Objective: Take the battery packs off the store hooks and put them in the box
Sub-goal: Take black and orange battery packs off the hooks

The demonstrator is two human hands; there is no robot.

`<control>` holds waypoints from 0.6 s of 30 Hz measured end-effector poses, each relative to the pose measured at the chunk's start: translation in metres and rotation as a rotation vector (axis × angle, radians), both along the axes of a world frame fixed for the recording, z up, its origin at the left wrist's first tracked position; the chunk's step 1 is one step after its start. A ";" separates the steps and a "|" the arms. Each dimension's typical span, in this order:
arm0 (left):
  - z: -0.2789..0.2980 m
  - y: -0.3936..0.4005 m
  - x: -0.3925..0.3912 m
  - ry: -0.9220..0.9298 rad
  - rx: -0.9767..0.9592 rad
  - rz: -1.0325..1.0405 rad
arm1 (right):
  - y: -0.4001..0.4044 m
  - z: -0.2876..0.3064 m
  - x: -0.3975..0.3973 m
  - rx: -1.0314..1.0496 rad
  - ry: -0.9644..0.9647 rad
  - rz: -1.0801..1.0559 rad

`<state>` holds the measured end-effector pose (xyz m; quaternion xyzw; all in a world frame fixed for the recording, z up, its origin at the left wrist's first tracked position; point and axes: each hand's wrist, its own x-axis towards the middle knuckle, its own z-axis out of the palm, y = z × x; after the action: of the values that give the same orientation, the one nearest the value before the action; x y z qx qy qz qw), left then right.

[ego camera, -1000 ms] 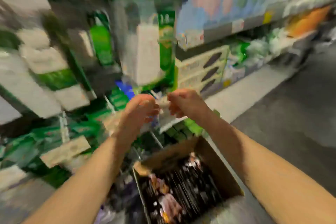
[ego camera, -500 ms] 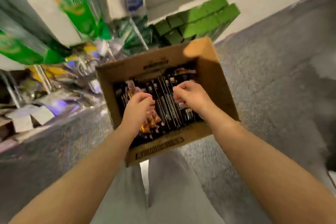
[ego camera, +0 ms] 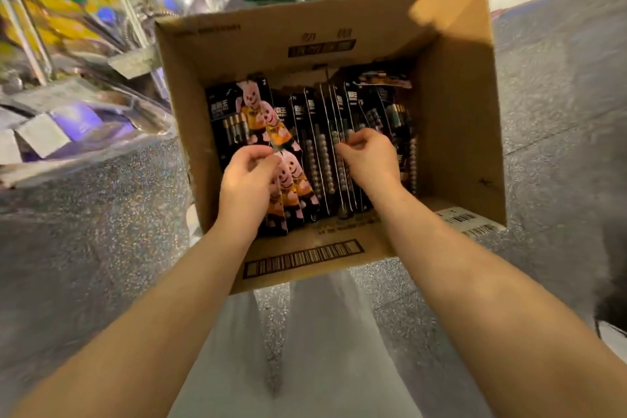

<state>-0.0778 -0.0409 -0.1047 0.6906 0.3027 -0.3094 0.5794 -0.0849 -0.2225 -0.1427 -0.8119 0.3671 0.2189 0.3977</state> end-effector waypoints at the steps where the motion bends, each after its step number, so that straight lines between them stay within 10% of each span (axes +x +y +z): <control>1: -0.001 -0.002 0.000 -0.002 -0.008 -0.010 | -0.002 -0.003 0.000 -0.025 0.004 0.004; 18: -0.018 -0.080 0.013 0.025 -0.148 -0.124 | -0.063 -0.008 0.049 0.305 -0.107 -0.706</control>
<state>-0.0649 -0.1205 -0.1226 0.6595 0.2429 -0.3745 0.6048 -0.0357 -0.2854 -0.1511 -0.5774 0.5658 0.0783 0.5834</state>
